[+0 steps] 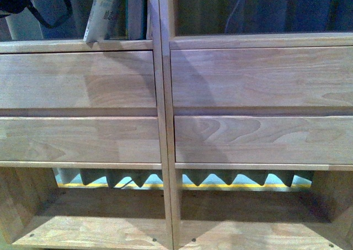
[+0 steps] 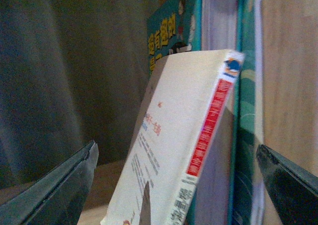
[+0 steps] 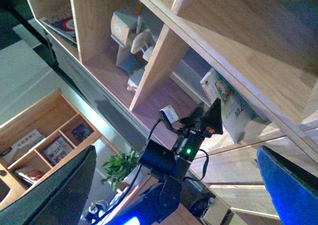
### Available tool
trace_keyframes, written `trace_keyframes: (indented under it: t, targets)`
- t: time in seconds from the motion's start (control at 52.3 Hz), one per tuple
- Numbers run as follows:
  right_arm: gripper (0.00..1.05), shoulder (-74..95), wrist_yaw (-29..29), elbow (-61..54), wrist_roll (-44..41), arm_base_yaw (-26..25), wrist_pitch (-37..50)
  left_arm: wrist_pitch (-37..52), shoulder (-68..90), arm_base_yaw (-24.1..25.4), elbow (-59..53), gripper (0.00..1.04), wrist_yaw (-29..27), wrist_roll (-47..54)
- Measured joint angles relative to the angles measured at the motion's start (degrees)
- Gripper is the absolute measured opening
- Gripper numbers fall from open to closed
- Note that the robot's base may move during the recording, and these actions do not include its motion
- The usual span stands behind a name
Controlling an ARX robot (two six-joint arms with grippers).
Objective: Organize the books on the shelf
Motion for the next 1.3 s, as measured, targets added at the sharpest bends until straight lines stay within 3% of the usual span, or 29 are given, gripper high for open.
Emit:
trace_keyframes:
  t: [0.268,0.516,0.842,0.976,1.071,1.09,1.148,1.167,1.224,1.262,1.301]
  targets:
    - [0.98,0.0,0.0,0.0,-0.02,0.0,0.0,-0.83,-9.99,-0.68,-16.83,0.98,-8.41,-0.92]
    - [0.98,0.0,0.0,0.0,-0.02,0.0,0.0,1.6,-26.53,-1.07,-33.92,0.98,-10.8,-1.9]
    - [0.98,0.0,0.0,0.0,0.0,0.0,0.0,-3.85,-56.43,1.99,-60.04,0.98,-10.51,-7.39]
    - [0.98,0.0,0.0,0.0,-0.02,0.0,0.0,-8.72,-69.05,6.58,-70.03,0.98,-5.53,-9.03]
    - [0.98,0.0,0.0,0.02,-0.02,0.0,0.0,-19.3,-77.22,6.71,-74.82,0.83,-15.93,-6.82]
    - [0.97,-0.26,1.01,0.11,-1.03,0.28,-1.27,-19.8,-78.62,6.71,-76.37,0.79,-17.2,-6.49]
    - [0.88,-3.45,15.58,1.84,-13.05,2.23,-16.68,-19.08,-81.57,6.73,-80.56,0.68,-18.23,-5.84]
    - [0.86,-4.09,17.73,1.86,-14.25,2.38,-19.21,-18.8,-81.96,6.73,-81.22,0.67,-18.23,-5.79]
    - [0.76,-8.33,27.32,0.02,-29.88,2.84,-31.21,-17.27,-83.47,6.71,-85.26,0.56,-18.16,-5.49]
    - [0.69,-10.78,30.38,-2.64,-37.92,2.62,-35.1,-16.37,-84.41,6.71,-87.95,0.49,-18.23,-5.35]
    - [0.64,-12.17,29.66,-5.11,-45.11,1.66,-35.45,-15.76,-85.2,6.71,-89.79,0.44,-18.27,-5.31]
